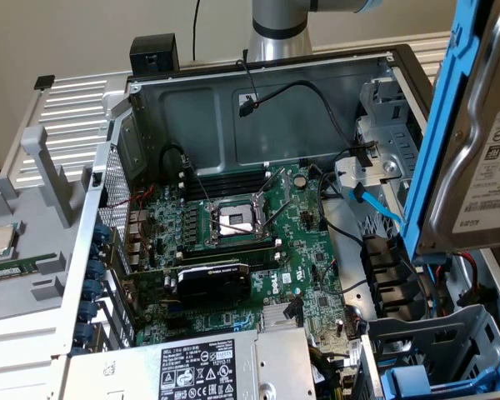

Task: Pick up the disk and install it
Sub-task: 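Insert the disk into the insertion slot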

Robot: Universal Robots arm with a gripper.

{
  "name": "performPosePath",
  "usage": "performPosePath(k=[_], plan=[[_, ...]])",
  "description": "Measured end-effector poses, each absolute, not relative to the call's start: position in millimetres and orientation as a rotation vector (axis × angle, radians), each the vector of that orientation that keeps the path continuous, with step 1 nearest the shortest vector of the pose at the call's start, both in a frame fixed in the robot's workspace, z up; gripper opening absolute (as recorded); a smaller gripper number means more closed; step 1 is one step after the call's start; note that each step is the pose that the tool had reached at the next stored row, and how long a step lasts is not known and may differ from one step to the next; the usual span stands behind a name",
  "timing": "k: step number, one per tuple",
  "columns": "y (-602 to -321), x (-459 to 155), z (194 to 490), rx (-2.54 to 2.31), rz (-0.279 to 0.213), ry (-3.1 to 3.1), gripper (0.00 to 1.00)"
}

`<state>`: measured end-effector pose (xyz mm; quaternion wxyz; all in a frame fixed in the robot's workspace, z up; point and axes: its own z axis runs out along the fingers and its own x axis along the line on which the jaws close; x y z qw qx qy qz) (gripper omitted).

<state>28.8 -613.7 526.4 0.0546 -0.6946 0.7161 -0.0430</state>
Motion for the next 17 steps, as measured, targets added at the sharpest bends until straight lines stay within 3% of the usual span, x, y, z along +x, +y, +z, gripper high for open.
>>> performPosePath(k=[17], plan=[[-631.3, 27.8, 496.9, -2.100, -0.118, 2.173, 0.37]])
